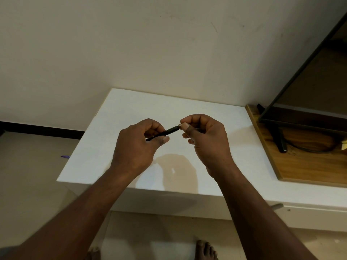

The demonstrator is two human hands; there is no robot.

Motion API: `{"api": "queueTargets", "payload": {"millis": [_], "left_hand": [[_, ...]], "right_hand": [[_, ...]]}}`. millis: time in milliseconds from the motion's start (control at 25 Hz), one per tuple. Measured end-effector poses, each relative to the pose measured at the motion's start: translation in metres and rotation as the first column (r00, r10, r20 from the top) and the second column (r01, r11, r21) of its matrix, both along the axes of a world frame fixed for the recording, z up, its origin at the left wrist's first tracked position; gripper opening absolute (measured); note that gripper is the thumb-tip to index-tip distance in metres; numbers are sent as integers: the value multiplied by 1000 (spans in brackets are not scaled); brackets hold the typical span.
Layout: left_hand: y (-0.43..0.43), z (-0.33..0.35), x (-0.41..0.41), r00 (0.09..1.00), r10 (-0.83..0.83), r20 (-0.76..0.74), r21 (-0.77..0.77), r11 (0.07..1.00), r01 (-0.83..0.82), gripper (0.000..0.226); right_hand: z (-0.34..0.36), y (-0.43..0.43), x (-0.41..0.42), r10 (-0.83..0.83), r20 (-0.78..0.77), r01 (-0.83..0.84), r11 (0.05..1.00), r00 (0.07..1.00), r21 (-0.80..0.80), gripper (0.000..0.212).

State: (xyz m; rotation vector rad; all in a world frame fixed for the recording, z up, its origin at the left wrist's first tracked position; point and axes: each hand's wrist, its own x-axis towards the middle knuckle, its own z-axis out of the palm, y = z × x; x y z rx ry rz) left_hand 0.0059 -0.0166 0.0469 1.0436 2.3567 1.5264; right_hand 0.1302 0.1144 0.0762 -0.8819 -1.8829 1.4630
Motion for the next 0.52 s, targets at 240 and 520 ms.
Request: {"api": "queueTargets", "payload": {"millis": [240,520], "left_hand": [[0,0,-1,1000,5,-1,-10,1000,-5,12],[0,0,0,1000,8,10,-14,1000,-8,11]], "right_hand": [[0,0,0,-1,6,1,1000,1000,14,15],[-1,0,0,7,8,-7,999,1000,32,16]]}}
